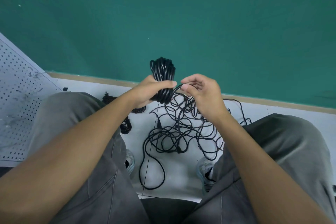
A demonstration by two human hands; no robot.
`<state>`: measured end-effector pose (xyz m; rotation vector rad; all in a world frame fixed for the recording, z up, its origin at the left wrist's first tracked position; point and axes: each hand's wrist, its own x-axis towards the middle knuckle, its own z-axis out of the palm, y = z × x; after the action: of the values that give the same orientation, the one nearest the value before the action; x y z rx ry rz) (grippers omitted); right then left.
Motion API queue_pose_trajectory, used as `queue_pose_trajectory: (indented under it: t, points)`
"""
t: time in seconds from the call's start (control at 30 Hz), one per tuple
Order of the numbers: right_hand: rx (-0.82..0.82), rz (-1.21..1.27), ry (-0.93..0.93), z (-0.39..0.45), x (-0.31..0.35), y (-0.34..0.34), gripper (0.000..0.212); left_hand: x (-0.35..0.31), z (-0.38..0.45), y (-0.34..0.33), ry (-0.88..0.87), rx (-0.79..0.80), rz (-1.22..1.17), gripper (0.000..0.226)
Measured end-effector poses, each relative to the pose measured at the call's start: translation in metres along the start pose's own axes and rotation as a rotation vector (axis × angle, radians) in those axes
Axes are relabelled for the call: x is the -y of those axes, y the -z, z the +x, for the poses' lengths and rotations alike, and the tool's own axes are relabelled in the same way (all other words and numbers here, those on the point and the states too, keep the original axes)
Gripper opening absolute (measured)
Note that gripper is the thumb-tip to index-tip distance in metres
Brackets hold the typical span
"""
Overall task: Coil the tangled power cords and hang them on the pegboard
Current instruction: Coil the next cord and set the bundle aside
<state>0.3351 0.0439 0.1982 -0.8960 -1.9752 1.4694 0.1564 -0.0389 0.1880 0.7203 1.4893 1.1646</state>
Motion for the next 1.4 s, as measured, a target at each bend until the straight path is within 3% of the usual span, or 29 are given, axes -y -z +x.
queue_pose_trajectory:
  t: [0.13,0.27,0.43,0.57,0.67,0.83,0.93,1.13,1.23,1.4]
  points:
    - [-0.122,0.076,-0.051,0.003,0.001,0.003,0.022,0.004,-0.007,-0.013,0.106,0.108,-0.134,0.018]
    - [-0.168,0.102,-0.078,0.006,0.000,0.005,0.017,0.000,-0.007,-0.011,0.109,0.114,-0.275,0.039]
    - [-0.161,0.020,-0.050,0.007,0.007,-0.003,0.015,-0.016,-0.015,-0.001,0.131,0.143,-0.092,0.060]
    - [-0.188,-0.003,-0.053,0.011,0.014,-0.016,0.019,-0.029,-0.014,0.011,0.114,0.099,0.082,0.030]
    - [-0.150,0.019,-0.028,0.019,0.011,-0.026,0.014,-0.036,-0.010,0.022,0.085,0.055,0.072,0.007]
    - [0.142,-0.013,-0.143,0.024,-0.013,-0.035,0.007,-0.028,-0.008,0.038,0.038,0.062,-0.184,0.016]
    - [0.192,-0.014,-0.149,0.021,-0.019,-0.039,0.013,-0.026,-0.007,0.048,0.059,0.062,-0.179,0.019]
    - [-0.035,0.217,-0.201,0.024,-0.004,-0.038,0.006,-0.020,-0.011,0.050,0.193,0.110,0.030,0.026]
    - [-0.119,0.255,-0.243,0.027,0.002,-0.036,0.005,-0.014,-0.010,0.039,0.143,0.166,0.038,0.063]
    - [-0.239,0.265,-0.277,0.030,0.007,-0.035,0.009,-0.012,-0.009,0.013,0.105,0.209,-0.085,0.050]
